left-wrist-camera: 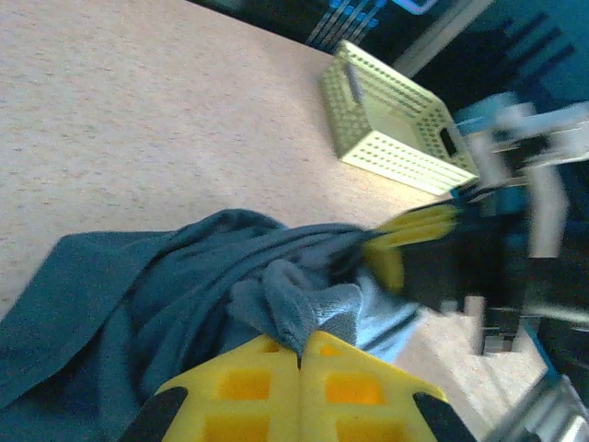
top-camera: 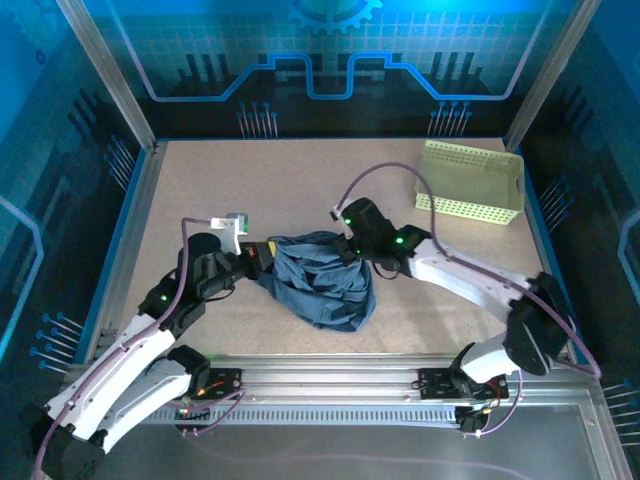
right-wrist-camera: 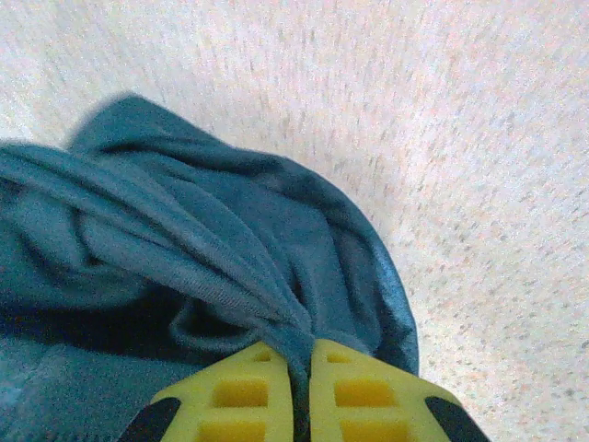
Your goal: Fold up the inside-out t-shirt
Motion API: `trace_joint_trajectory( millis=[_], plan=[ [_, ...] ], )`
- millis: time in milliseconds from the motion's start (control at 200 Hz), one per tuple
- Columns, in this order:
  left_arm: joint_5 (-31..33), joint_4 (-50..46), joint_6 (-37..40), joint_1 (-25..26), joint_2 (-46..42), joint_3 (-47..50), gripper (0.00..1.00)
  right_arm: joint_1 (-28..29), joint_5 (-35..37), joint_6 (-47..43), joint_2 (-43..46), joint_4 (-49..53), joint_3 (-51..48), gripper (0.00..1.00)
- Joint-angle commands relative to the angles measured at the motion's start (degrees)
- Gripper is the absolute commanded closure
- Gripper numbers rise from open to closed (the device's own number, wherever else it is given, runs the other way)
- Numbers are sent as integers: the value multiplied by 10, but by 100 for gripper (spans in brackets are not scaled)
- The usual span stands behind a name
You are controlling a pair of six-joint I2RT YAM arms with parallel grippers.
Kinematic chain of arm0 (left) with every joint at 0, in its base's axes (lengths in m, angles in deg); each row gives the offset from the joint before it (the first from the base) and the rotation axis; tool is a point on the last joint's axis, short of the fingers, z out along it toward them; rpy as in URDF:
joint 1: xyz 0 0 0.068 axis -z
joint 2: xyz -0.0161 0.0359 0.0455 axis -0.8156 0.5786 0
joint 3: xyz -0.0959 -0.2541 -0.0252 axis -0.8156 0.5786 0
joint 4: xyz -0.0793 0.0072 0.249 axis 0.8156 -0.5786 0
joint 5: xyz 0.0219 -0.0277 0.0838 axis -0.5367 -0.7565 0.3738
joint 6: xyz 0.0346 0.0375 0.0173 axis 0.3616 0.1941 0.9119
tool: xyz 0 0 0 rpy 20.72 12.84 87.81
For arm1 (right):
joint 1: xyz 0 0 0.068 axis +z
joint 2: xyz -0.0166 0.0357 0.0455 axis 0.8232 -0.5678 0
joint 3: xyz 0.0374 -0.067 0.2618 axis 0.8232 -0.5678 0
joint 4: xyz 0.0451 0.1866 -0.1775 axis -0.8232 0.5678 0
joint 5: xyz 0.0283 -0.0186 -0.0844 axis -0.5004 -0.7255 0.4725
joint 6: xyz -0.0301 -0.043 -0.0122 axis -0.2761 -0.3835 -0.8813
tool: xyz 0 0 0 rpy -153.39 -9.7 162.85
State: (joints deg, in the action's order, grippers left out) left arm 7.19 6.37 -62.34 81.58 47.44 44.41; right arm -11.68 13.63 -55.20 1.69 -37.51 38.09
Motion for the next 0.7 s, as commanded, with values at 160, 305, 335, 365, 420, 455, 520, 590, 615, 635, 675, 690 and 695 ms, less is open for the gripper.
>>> trace_joint_trajectory(
  millis=[160,305,335,365,420,455,520,590,615,635,675,690,695],
  plan=[
    [82,10,-14,-7,-16,60,100,-63,-73,114,141,-56,-87,94],
    [32,61,-48,-6,-11,119,100,-76,-116,173,150,-110,-181,90],
    [18,73,-56,-6,-10,132,100,-75,-116,184,148,-111,-195,88],
    [5,83,-61,-6,-8,145,100,-74,-114,193,146,-113,-210,87],
    [-18,102,-69,-6,-2,164,100,-73,-112,204,145,-120,-237,82],
    [-32,111,-70,-7,2,173,100,-71,-106,206,146,-116,-247,75],
    [-55,124,-71,-6,11,184,100,-64,-88,188,152,-97,-249,61],
    [-75,129,-69,-5,24,186,100,-45,-52,145,163,-57,-226,52],
    [-78,130,-68,-5,29,187,100,-34,-36,127,165,-41,-213,50],
    [-80,130,-68,-5,31,186,100,-26,-21,113,166,-26,-201,48],
    [-80,130,-66,-5,32,186,100,-9,-1,84,164,0,-179,48],
    [-82,130,-65,-5,32,187,100,-3,1,73,163,5,-172,48],
    [-82,130,-65,-5,33,187,100,0,2,69,163,7,-169,48]
  ],
)
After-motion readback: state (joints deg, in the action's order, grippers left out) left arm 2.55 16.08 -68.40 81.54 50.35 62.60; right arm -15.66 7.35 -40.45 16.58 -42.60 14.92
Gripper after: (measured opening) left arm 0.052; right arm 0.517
